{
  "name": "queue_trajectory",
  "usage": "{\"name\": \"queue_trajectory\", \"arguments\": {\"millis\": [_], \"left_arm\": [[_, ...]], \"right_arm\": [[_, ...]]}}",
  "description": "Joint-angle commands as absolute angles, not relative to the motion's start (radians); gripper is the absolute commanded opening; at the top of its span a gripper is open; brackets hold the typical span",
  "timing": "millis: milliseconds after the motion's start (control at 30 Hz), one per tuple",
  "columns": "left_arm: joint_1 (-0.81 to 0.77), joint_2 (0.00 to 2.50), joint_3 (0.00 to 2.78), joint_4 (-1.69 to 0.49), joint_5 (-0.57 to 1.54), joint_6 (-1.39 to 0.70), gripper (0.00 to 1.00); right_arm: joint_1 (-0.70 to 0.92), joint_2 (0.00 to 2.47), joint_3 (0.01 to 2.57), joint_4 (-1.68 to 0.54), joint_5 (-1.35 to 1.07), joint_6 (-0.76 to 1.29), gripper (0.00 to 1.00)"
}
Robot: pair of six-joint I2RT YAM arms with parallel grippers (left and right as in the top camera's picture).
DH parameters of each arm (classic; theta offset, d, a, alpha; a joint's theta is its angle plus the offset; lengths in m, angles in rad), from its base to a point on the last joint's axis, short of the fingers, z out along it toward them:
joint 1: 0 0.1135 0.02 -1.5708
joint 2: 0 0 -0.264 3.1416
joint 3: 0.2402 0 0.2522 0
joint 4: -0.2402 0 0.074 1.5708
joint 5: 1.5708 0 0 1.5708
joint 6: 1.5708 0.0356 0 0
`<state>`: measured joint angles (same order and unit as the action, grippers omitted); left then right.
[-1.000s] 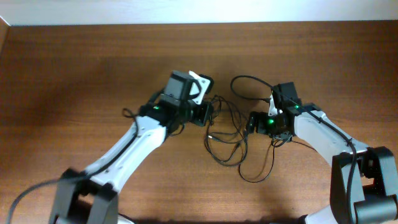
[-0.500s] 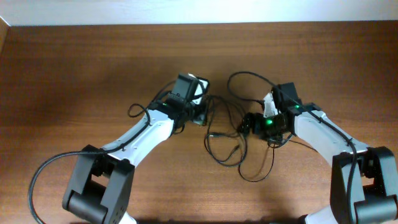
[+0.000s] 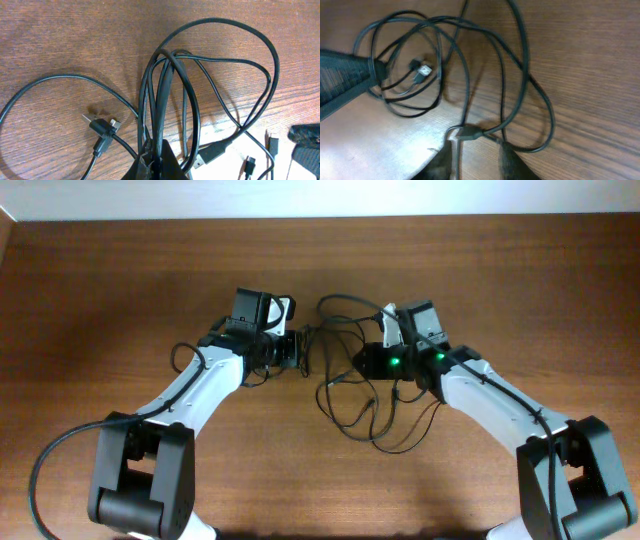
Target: Untangle cables
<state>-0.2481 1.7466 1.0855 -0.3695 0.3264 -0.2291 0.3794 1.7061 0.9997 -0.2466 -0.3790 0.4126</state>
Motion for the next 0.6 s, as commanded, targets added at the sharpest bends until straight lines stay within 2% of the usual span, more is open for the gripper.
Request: {"name": "queue_trajectory", "arguments": {"millis": [0, 200, 267, 333, 467, 567], "left_arm": [[-0.249, 1.751, 1.087, -0.372, 0.332, -0.239, 0.0], [-0.249, 1.751, 1.087, -0.376, 0.333, -0.239, 0.0], [-0.249, 1.751, 1.087, -0.375, 0.332, -0.239, 0.0], [-0.249, 1.751, 1.087, -0.375, 0.302, -0.239, 0.0], [-0.247, 1.751, 1.087, -0.413, 0.061, -0.353, 0.0], [-0.247, 1.751, 1.087, -0.416, 0.037, -0.374, 0.0]], "right_arm": [[0.417, 1.708, 1.015, -0.234, -0.228, 0.429, 0.5], [0.439, 1.837, 1.015, -0.148, -0.228, 0.488, 0.48], [0.438, 1.865, 1.015, -0.089, -0.227, 0.488, 0.42], [0.431, 1.848, 1.024, -0.045, -0.256, 0.488, 0.04], [0.404, 1.639, 1.062, -0.186, -0.302, 0.483, 0.04], [0.382, 1.446, 1.062, -0.349, -0.26, 0.437, 0.04]]}}
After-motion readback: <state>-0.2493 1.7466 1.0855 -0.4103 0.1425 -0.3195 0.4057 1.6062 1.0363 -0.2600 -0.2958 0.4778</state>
